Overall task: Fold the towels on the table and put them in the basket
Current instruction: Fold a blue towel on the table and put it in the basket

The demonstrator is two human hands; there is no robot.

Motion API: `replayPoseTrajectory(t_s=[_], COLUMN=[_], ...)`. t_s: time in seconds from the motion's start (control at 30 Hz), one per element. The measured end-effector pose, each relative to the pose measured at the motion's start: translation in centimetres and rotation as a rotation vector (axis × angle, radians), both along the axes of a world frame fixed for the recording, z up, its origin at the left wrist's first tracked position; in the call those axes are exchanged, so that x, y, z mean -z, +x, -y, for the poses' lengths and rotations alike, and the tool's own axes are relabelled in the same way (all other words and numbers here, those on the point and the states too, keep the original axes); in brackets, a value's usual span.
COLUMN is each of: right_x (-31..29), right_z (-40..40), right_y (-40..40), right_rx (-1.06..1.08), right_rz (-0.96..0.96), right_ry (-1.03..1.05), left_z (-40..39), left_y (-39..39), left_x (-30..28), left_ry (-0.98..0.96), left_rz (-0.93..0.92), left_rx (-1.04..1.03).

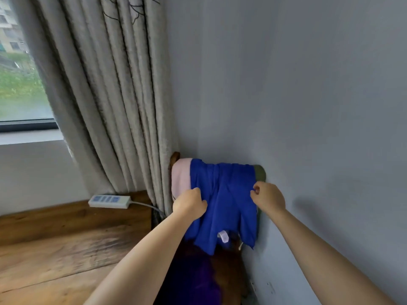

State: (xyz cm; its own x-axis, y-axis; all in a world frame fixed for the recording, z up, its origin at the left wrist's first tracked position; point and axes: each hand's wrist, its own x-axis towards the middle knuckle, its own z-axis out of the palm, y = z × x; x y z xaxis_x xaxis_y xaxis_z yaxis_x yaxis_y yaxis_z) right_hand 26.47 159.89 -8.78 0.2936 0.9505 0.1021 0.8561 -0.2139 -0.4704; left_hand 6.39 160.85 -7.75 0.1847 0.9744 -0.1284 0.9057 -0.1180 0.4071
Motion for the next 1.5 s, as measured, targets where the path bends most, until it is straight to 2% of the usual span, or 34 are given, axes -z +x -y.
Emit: replayPoseTrajectory(t_s=[0.17, 0.33, 0.53, 0.7, 0.83, 1.03, 1.27, 1.4, 1.5], right_x=[3.3, 4.9, 5.5, 5.8, 5.2, 1.5, -9.0, -13.1, -13.4], right_z=[-7.9, -12.6, -13.8, -14.0, -13.2, -12.5, -10.5, -7.1, -3.3], right_y=[1.7, 3.1, 4.1, 4.5, 4.9, 2.9, -4.0, -12.2, -20.0], right_rx=[0.027, 0.134, 0.134, 0.166, 0.201, 0.171, -0.009, -0.167, -0.340], right_rz=[-0.155, -0.086, -0.050, -0.124, -0.242, -0.404, -0.396, -0.418, -0.473], right_ry=[0.037, 0.149, 0.127, 0.155, 0.238, 0.404, 0.729, 0.745, 0.639], left_z=[-9.1, -15.0, -17.6, -18.3, -18.3, -17.7, -13.6, -7.8, -2.4], left_y=[3.3, 7.3, 10.1, 10.3, 9.6, 6.6, -1.0, -9.8, -18.0], left_x=[2.8, 4.4, 6.5, 6.6, 5.3, 1.0, -8.7, -12.2, -12.1], left_ry=[-0.062, -0.092, -0.059, -0.078, -0.096, 0.011, 0.342, 0.504, 0.582], left_rz=[0.077, 0.240, 0.329, 0.397, 0.612, 0.847, 0.987, 0.994, 0.971], left_rx=[-0.004, -0.063, -0.122, -0.132, -0.170, -0.155, -0.142, -0.199, -0.287])
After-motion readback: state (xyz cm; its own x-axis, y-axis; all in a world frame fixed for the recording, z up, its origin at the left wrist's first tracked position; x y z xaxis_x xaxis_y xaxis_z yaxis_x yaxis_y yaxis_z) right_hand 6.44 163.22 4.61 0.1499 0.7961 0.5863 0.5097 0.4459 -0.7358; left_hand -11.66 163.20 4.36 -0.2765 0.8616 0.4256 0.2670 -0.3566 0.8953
